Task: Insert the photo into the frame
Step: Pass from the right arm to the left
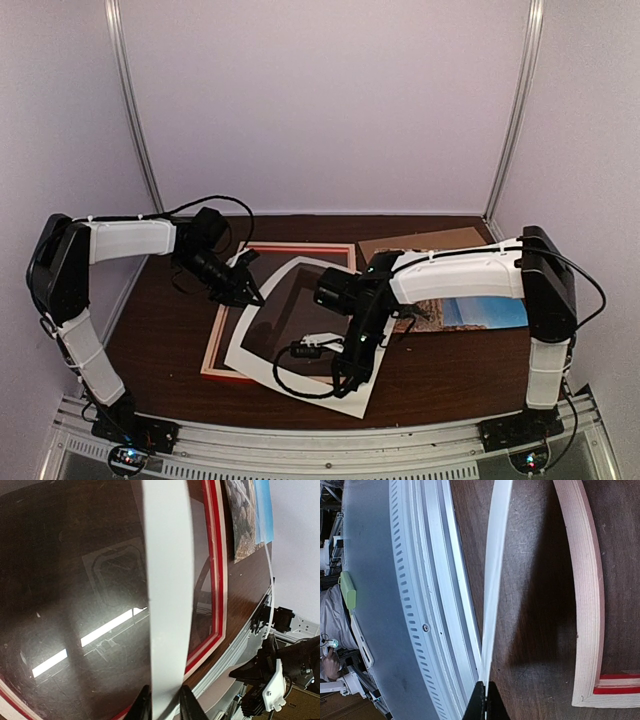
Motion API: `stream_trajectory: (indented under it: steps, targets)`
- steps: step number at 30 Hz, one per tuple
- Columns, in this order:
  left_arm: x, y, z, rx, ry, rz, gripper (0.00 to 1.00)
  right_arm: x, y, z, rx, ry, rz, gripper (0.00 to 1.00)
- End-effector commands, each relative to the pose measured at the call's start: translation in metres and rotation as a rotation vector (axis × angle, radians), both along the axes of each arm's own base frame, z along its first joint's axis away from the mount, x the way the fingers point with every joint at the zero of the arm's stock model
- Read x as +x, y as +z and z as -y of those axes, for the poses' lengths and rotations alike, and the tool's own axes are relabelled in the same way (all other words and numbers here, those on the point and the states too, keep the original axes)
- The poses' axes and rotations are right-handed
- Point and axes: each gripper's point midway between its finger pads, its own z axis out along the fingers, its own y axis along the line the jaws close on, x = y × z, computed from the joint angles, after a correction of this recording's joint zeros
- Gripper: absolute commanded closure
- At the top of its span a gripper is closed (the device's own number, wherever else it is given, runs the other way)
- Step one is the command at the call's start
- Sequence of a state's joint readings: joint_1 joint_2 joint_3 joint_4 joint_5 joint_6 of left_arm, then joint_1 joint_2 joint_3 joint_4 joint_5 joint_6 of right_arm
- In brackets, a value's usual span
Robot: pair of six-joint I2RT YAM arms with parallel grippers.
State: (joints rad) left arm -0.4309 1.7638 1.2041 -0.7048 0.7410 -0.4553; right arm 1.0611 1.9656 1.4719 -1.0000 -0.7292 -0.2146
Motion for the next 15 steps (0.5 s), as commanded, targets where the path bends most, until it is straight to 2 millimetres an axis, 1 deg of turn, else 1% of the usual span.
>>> stream_trajectory:
  steps: [1, 5, 11, 15]
  targets:
    - [0.002, 0.007, 0.003, -0.029, -0.008, 0.024, 0.83, -0.006, -0.007, 0.001, -0.009, 0.020, -0.015, 1.00]
    - [0.001, 0.010, 0.002, -0.030, -0.009, 0.035, 0.87, -0.004, -0.007, 0.002, -0.012, 0.012, -0.014, 0.98]
    - [0.001, 0.013, 0.001, -0.024, -0.008, 0.045, 0.94, 0.008, -0.007, 0.002, -0.021, -0.046, -0.008, 0.88]
    - [0.001, 0.014, 0.000, -0.018, -0.007, 0.052, 0.98, 0.017, -0.005, 0.003, -0.021, -0.089, -0.004, 0.79]
